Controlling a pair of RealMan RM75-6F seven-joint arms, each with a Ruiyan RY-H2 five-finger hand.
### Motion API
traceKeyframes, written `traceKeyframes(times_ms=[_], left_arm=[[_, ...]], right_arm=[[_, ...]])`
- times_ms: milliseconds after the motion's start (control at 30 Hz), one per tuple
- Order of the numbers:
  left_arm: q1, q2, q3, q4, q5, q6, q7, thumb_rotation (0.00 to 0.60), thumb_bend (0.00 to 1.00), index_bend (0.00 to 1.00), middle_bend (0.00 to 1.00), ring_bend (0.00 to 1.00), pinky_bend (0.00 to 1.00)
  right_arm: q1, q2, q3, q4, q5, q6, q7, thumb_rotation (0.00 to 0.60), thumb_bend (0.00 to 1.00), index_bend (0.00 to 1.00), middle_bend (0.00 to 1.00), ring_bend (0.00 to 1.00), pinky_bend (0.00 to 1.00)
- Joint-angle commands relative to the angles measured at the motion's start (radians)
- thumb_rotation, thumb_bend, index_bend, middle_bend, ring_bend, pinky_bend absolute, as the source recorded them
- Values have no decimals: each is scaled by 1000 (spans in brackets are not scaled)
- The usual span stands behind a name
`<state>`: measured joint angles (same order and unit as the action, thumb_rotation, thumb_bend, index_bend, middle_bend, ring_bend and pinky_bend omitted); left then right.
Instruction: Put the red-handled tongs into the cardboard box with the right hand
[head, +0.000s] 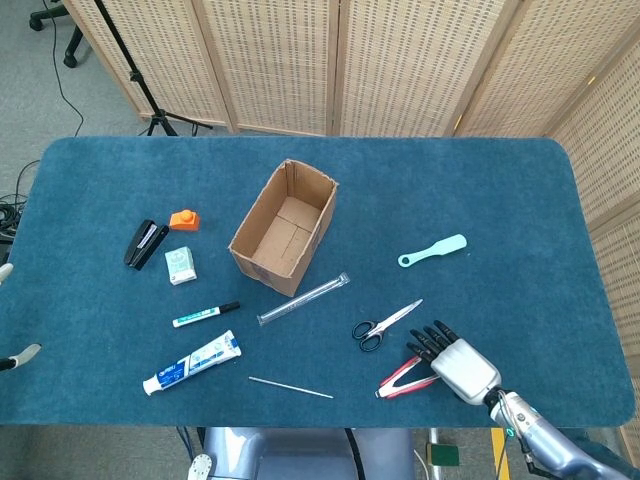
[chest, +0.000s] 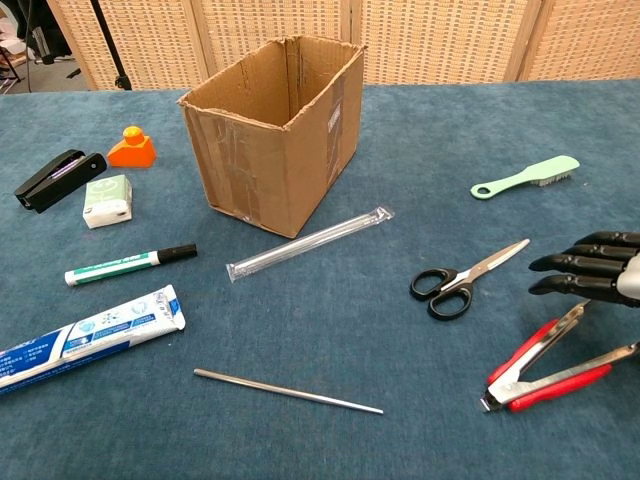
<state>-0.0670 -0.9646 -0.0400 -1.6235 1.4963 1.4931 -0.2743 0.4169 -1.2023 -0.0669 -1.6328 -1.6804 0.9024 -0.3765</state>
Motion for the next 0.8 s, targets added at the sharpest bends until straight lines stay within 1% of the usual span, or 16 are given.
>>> traceKeyframes(times_ms=[33, 133, 200, 233, 300, 367, 467, 567, 633, 800], left_arm=[[-1, 0, 1, 0, 1, -3, 2, 600, 0, 0, 0, 0, 47], [-2, -2, 2, -1, 2, -6, 8, 600, 0, 0, 0, 0, 47], [-3, -3, 2, -2, 1, -9, 12, 600, 0, 0, 0, 0, 47], [-4, -3, 2, -3, 1, -10, 12, 600, 0, 0, 0, 0, 47], [-4, -3, 1, -3, -1, -12, 12, 600, 0, 0, 0, 0, 47], [-5, -2, 0, -3, -4, -15, 12, 600, 0, 0, 0, 0, 47], [-7, -2, 0, -3, -6, -18, 13, 600, 0, 0, 0, 0, 47], [-8, -2, 0, -3, -6, -23, 12, 600, 0, 0, 0, 0, 47], [-9, -1, 0, -4, -6, -24, 11, 600, 0, 0, 0, 0, 47], [-8, 2, -1, -4, -7, -25, 5, 600, 0, 0, 0, 0, 47]], right_arm=[[5, -20, -4, 20, -2, 5, 1, 600, 0, 41, 35, 48, 59], [10, -49, -6, 50, -8, 13, 9, 600, 0, 95, 90, 104, 89], [16, -74, -9, 84, -16, 19, 15, 600, 15, 152, 145, 155, 107], [17, -79, -9, 91, -17, 21, 17, 600, 31, 200, 192, 197, 119], [19, -91, -12, 109, -24, 30, 25, 600, 88, 297, 293, 280, 153], [21, -104, -15, 128, -35, 44, 42, 600, 191, 415, 418, 381, 209], [25, -121, -23, 166, -60, 72, 87, 600, 301, 533, 525, 464, 258], [29, -128, -28, 195, -80, 105, 123, 600, 363, 586, 558, 487, 272], [30, -125, -29, 203, -95, 136, 150, 600, 396, 593, 564, 488, 272], [29, -64, -5, 166, -128, 253, 207, 600, 486, 595, 575, 492, 272]])
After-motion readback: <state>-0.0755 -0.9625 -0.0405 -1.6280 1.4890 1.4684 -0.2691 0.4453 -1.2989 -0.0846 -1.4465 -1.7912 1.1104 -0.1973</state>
